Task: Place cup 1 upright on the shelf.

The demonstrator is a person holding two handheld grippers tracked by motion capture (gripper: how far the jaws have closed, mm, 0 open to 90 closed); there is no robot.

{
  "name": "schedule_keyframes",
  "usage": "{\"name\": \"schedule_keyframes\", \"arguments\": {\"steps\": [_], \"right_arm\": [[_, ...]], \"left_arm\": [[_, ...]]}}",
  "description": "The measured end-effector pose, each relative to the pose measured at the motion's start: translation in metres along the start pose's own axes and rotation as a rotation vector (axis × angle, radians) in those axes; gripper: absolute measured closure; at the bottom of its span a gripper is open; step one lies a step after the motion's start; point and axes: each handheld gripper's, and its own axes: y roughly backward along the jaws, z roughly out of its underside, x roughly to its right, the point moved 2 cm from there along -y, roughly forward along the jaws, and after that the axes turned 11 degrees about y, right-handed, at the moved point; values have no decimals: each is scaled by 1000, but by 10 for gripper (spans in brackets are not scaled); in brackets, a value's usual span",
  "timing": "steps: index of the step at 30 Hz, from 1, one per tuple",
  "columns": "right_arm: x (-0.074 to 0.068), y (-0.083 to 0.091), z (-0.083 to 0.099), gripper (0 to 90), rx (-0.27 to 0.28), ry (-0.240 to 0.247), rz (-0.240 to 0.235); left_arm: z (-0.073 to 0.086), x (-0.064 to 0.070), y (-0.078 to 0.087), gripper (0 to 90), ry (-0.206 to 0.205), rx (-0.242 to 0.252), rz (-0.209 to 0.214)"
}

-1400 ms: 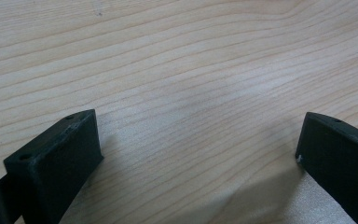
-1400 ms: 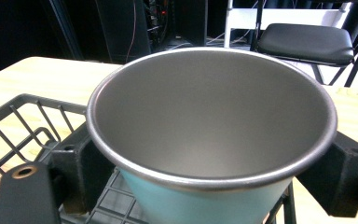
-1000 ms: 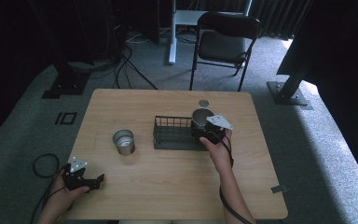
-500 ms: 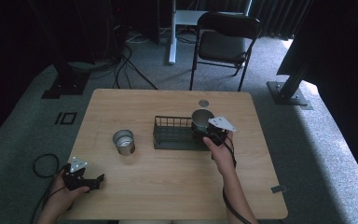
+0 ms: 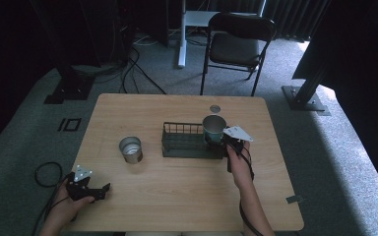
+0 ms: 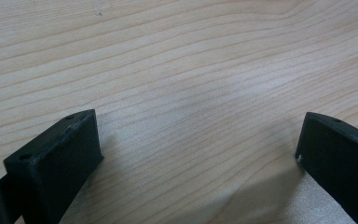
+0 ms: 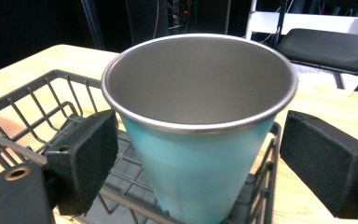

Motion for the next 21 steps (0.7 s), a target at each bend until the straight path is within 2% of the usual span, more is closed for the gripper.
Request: {"name": "schedule_keyframes", "arguments": {"steps": [4, 8, 11, 16, 21], "right_arm": [[2, 5, 1, 114, -1, 14, -10], [5, 11, 3, 114, 1, -5, -26], [8, 15, 7, 114, -11, 7, -36], [14, 23, 12, 114, -5, -11, -61], [21, 32, 16, 114, -2, -4, -90]], "left_arm": [[0, 0, 0, 5, 0, 0, 0], [0, 0, 0, 5, 0, 0, 0], [0, 0, 0, 5, 0, 0, 0], [0, 0, 0, 5, 0, 0, 0], [0, 0, 0, 5, 0, 0, 0]]}}
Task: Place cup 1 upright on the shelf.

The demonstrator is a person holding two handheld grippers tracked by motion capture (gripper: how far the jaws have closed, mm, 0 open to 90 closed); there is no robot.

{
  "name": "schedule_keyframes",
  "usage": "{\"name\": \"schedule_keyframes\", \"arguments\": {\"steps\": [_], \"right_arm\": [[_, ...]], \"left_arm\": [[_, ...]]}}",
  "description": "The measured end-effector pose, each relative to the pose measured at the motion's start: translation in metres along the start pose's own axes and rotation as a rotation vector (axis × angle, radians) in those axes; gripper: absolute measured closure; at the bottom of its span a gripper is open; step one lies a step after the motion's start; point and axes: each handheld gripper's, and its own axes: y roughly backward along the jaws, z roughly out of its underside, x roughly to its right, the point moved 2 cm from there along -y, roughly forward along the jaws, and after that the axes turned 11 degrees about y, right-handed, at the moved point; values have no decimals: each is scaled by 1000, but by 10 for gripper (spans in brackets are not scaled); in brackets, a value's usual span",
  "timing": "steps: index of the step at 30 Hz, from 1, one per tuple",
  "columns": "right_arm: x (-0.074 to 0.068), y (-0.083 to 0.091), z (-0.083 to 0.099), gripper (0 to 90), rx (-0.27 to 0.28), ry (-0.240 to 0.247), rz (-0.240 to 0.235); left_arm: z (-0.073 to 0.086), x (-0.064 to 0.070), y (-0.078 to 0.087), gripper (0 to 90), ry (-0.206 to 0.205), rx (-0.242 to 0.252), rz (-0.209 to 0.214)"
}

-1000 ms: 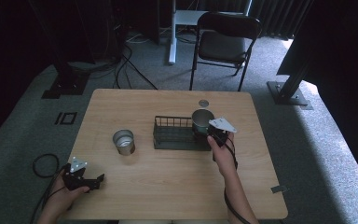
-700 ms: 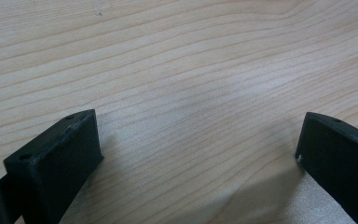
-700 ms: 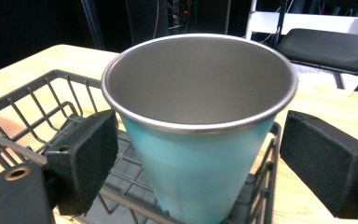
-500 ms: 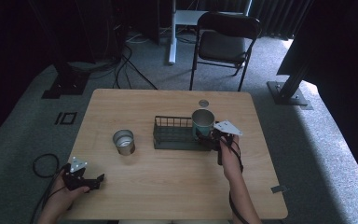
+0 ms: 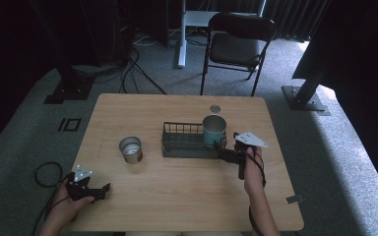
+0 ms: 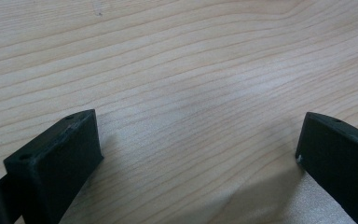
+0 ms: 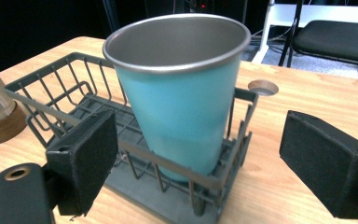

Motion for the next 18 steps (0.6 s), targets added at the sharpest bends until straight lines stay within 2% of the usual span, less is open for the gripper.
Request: {"name": "schedule_keyframes", "arguments": {"steps": [7, 18], "right_arm": [[6, 10, 10, 114, -10, -15, -2], [19, 20, 38, 114, -64, -8, 5]], "left_arm": [[0, 0, 0, 5, 0, 0, 0], [0, 0, 0, 5, 0, 0, 0]]}}
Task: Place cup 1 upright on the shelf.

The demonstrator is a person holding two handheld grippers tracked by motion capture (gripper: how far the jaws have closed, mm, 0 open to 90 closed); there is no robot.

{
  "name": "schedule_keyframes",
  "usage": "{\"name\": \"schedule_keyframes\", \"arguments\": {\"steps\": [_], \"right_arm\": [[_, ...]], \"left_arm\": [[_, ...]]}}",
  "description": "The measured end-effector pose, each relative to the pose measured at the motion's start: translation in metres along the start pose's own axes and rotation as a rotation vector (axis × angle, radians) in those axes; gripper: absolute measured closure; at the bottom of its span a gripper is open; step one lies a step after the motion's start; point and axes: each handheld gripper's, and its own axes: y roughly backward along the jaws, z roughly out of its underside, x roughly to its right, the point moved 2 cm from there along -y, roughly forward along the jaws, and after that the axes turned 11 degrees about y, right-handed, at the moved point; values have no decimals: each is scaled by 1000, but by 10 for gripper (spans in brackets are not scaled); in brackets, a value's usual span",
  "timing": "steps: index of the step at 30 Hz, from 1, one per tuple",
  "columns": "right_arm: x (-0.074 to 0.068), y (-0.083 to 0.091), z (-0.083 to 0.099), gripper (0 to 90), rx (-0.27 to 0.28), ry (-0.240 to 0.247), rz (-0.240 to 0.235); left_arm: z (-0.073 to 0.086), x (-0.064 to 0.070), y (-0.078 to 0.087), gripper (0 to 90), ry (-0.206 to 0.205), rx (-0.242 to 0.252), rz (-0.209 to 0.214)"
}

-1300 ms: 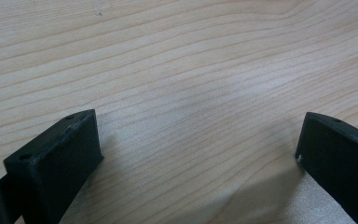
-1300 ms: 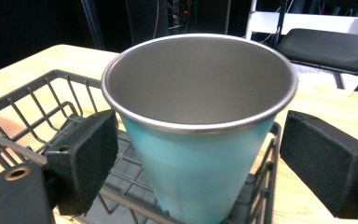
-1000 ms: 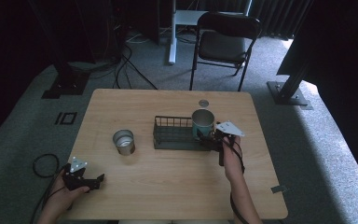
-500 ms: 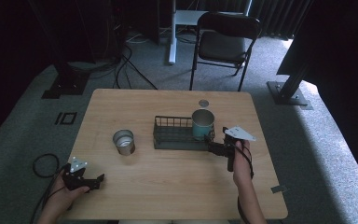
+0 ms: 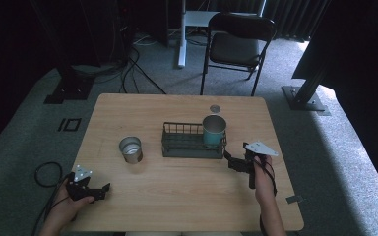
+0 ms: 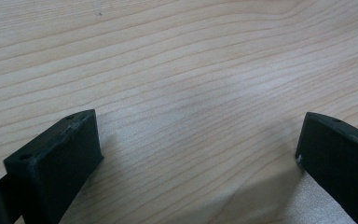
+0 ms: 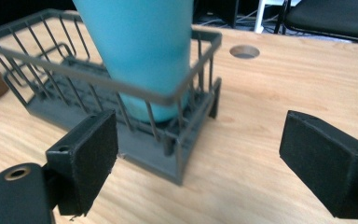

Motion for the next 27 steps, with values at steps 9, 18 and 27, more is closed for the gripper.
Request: {"name": "schedule_keyframes", "arguments": {"steps": [9, 18, 27], "right_arm": [[7, 8, 21, 115, -48, 9, -11], [6, 14, 38, 138, -98, 40, -45], [8, 22, 53, 138, -133, 47, -56]], "left_arm": [[0, 0, 0, 5, -2, -2, 0], [0, 0, 0, 5, -2, -1, 0], [0, 0, 0, 5, -2, 0, 0]]}}
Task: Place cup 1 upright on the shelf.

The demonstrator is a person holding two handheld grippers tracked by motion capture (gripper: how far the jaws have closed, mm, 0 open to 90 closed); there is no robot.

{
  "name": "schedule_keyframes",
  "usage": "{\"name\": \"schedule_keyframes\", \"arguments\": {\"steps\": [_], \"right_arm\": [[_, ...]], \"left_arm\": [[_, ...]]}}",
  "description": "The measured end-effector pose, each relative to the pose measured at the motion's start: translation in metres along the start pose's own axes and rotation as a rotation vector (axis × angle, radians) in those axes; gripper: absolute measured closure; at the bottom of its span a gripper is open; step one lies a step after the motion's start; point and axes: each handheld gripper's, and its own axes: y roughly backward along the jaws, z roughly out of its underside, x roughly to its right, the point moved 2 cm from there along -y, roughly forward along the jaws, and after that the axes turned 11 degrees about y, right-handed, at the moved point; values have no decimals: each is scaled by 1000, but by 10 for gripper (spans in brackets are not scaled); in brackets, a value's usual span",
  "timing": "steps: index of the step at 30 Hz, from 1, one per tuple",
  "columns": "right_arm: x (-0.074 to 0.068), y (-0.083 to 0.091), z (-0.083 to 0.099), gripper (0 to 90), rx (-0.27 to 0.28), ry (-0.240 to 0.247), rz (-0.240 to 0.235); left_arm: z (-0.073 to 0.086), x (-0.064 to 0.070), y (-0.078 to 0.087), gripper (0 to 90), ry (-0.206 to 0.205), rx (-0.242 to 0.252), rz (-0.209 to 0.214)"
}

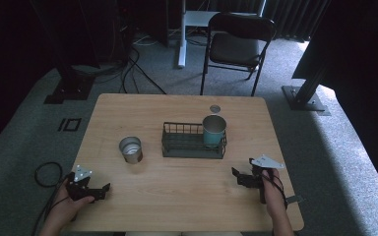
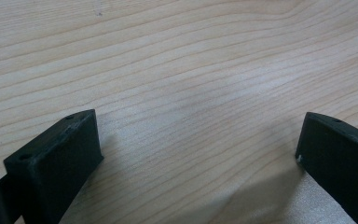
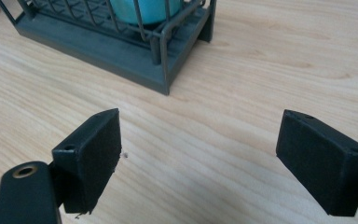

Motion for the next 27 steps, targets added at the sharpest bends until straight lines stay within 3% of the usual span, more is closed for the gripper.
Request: {"name": "schedule_keyframes", "arguments": {"steps": [16, 23, 27], "right_arm": [[4, 13, 20, 131, -46, 88, -69], [10, 17, 31, 131, -79, 105, -105], [12, 18, 35, 131, -99, 126, -103]], "left_arm": [[0, 0, 0, 5, 0, 0, 0], [0, 0, 0, 5, 0, 0, 0], [0, 0, 0, 5, 0, 0, 0]]}}
